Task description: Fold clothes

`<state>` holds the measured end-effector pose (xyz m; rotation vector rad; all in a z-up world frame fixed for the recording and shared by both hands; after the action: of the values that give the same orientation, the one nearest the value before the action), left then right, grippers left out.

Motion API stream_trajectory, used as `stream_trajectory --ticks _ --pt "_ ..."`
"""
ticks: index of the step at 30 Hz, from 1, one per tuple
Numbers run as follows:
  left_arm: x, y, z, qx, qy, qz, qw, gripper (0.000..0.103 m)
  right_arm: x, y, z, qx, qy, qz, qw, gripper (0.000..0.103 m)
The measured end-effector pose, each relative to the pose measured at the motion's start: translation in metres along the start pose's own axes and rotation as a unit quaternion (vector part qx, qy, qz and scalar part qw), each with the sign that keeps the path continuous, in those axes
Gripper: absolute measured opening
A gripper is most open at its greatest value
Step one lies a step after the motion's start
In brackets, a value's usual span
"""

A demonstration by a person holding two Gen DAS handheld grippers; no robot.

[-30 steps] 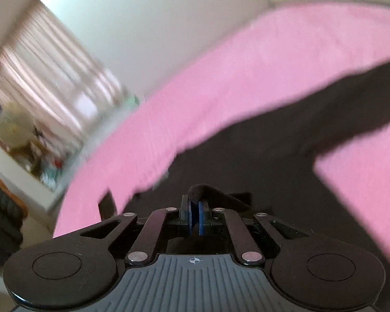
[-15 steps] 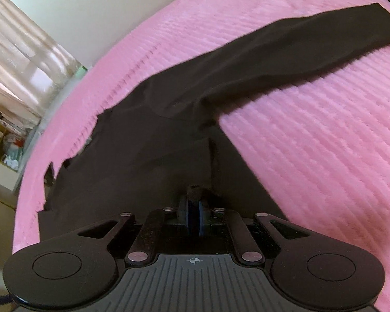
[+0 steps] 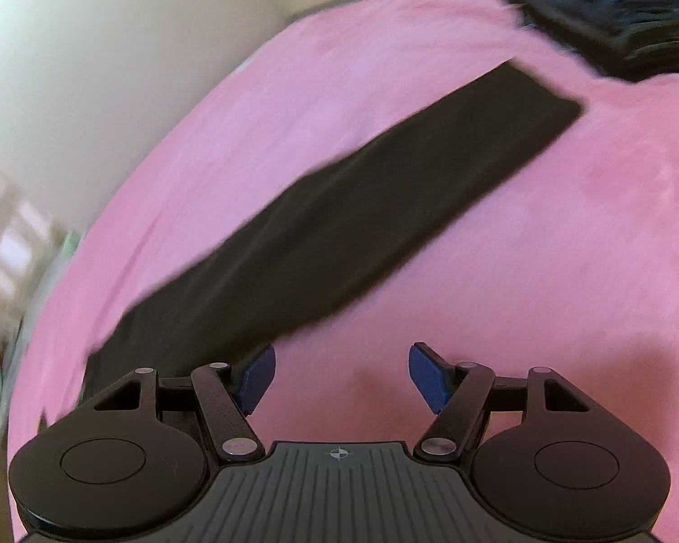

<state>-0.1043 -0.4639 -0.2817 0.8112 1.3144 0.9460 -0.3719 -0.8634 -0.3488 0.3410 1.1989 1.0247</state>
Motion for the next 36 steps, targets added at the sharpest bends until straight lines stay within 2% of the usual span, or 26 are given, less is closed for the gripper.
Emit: stream_trajectory --ticks 4,7,10,12,13,15,16,17,18,22,25,27,29,31,34,36 --pt "-0.021 -0.012 -0.034 0.007 -0.024 0.000 0.9997 0.098 -0.040 -0.011 -0.071 0.034 -0.046 -0.032 0.998 0.068" --pt "-0.033 -0.020 -0.053 0.007 -0.038 0.001 0.9993 0.098 -0.066 -0.021 -0.115 0.084 -0.056 -0.051 0.994 0.068" --pt "-0.040 -0.029 -0.067 0.008 -0.047 0.004 0.9988 0.098 -0.081 -0.033 -0.148 0.085 -0.093 -0.061 0.990 0.068" --pt "-0.042 -0.035 -0.071 0.004 -0.052 0.008 0.9986 0.098 -0.084 -0.040 -0.163 0.086 -0.115 -0.060 0.988 0.063" --pt "-0.044 -0.038 -0.073 0.002 -0.054 0.010 0.9985 0.098 -0.085 -0.042 -0.168 0.087 -0.124 -0.060 0.987 0.051" --pt "-0.046 -0.042 -0.076 -0.004 -0.053 0.014 0.9985 0.098 -0.087 -0.045 -0.175 0.087 -0.141 -0.061 0.984 0.039" --pt "-0.047 -0.042 -0.076 -0.005 -0.051 0.015 0.9986 0.098 -0.088 -0.046 -0.179 0.088 -0.150 -0.062 0.983 0.016" --pt "-0.048 -0.041 -0.076 -0.007 -0.049 0.015 0.9987 0.098 -0.090 -0.045 -0.179 0.091 -0.147 -0.062 0.983 0.005" --pt "-0.050 -0.039 -0.076 -0.007 -0.046 0.015 0.9988 0.097 -0.095 -0.040 -0.173 0.096 -0.133 -0.064 0.984 0.004" --pt "-0.054 -0.027 -0.072 -0.011 -0.041 0.005 0.9991 0.097 -0.118 -0.013 -0.099 0.064 -0.029 -0.087 0.994 0.003" --pt "-0.051 -0.018 -0.062 -0.016 -0.020 -0.001 0.9997 0.097 -0.119 0.013 0.001 -0.002 0.063 -0.111 0.992 0.003" --pt "-0.049 -0.009 -0.052 -0.019 0.001 -0.008 0.9998 0.097 -0.112 0.030 0.078 -0.049 0.128 -0.129 0.982 0.003" --pt "-0.042 0.001 -0.037 -0.022 0.020 -0.017 0.9994 0.097 -0.096 0.044 0.158 -0.099 0.195 -0.147 0.965 0.003" --pt "-0.033 0.011 -0.020 -0.025 0.038 -0.025 0.9986 0.097 -0.066 0.057 0.246 -0.161 0.261 -0.161 0.938 0.003" --pt "-0.008 0.025 0.014 -0.035 0.067 -0.029 0.9967 0.097 0.005 0.062 0.367 -0.250 0.344 -0.162 0.891 0.003" --pt "0.013 0.033 0.039 -0.042 0.087 -0.028 0.9949 0.097 0.062 0.046 0.424 -0.291 0.375 -0.140 0.869 0.003"
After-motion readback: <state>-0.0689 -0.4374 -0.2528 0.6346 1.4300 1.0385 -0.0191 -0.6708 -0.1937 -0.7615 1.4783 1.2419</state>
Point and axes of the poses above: each gripper's, at about its wrist camera, not at the fingertips, and y roughly against the way its jaws point, z to its left, x to its underside, the point moved 7 cm from there along -y, roughly the way its jaws point, and after that the axes turned 15 degrees about y, right-handed, at the moved point
